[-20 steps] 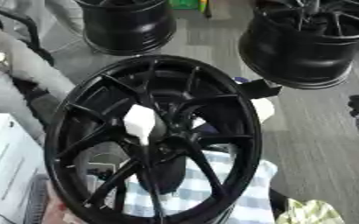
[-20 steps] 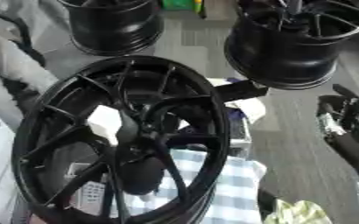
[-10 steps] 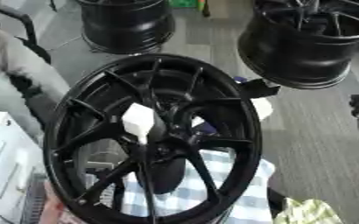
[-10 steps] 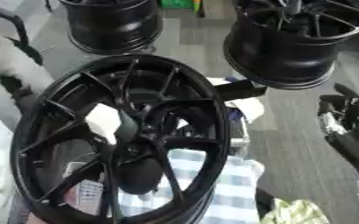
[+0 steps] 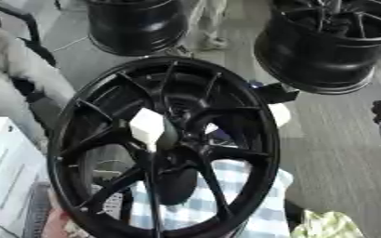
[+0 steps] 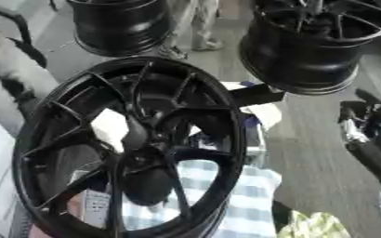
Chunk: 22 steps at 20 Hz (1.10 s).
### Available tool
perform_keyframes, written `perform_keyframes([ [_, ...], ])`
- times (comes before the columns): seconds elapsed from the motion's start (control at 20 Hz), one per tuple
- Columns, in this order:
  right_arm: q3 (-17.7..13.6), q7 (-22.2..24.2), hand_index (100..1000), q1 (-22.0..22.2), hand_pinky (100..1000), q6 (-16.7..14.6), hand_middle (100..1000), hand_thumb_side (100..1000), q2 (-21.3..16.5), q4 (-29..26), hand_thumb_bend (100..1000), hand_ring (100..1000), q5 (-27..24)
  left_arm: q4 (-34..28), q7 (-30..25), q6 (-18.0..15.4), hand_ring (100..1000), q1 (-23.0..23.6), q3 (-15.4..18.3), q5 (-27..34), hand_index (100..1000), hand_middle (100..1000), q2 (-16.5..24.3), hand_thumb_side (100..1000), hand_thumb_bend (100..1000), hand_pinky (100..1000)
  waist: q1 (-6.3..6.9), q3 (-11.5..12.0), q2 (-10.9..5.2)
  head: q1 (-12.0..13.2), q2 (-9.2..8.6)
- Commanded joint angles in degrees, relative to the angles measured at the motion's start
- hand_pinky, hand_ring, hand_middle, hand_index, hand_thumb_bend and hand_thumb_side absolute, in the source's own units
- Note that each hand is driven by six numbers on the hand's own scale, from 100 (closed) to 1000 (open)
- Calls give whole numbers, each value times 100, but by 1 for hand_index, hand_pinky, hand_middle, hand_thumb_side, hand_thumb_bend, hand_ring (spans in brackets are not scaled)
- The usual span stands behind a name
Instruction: Pull the pin out of the wheel hub.
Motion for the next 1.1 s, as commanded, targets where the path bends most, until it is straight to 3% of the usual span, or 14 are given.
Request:
perform_keyframes([
  [0.05,-69,-24,938,-49,800,-17,744,467,-79,-54,100,812,-5,-925,348,176,859,69,231,334,841,864,-133,638,479,800,13,12,-49,-12,28],
  [0.3,-65,-17,938,-65,801,-21,744,467,-40,-54,100,812,-20,-2437,927,886,849,164,320,328,821,855,-1017,598,409,789,-38,16,-41,10,28],
  [0.55,-59,-7,938,-98,800,-24,744,468,9,-62,100,812,-35,-3594,1002,1442,851,244,299,564,816,856,-1904,595,401,791,-92,-8,-19,43,28],
  [0.8,-50,-1,938,-114,801,-27,744,468,42,-65,100,812,-46,-4055,952,1749,848,368,221,494,813,852,-2477,598,407,790,-108,-9,-5,67,28],
  [1.1,-54,-3,938,-111,801,-28,744,469,66,-60,100,812,-51,-4210,942,1930,844,481,197,515,812,849,-2797,605,408,789,-115,-10,-2,77,28],
])
